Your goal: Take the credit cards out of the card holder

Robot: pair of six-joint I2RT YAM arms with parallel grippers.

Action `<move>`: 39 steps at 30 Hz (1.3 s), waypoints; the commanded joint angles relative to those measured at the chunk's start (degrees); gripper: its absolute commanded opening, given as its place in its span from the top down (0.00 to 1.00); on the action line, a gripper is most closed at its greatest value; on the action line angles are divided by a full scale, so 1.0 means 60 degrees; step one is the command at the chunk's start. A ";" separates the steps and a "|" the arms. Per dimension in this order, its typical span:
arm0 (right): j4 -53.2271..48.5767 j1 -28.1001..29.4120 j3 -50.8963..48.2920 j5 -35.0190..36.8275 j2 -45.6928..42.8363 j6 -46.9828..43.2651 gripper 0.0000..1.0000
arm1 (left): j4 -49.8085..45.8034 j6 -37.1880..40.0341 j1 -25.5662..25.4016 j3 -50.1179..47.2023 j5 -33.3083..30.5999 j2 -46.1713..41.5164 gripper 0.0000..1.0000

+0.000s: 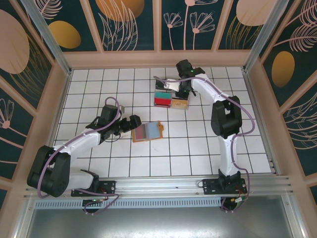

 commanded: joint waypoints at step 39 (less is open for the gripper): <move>0.6277 0.1762 -0.5302 -0.3519 -0.5104 1.0245 0.49 | -0.0193 -0.1015 0.0056 -0.0935 -0.2124 -0.1296 0.01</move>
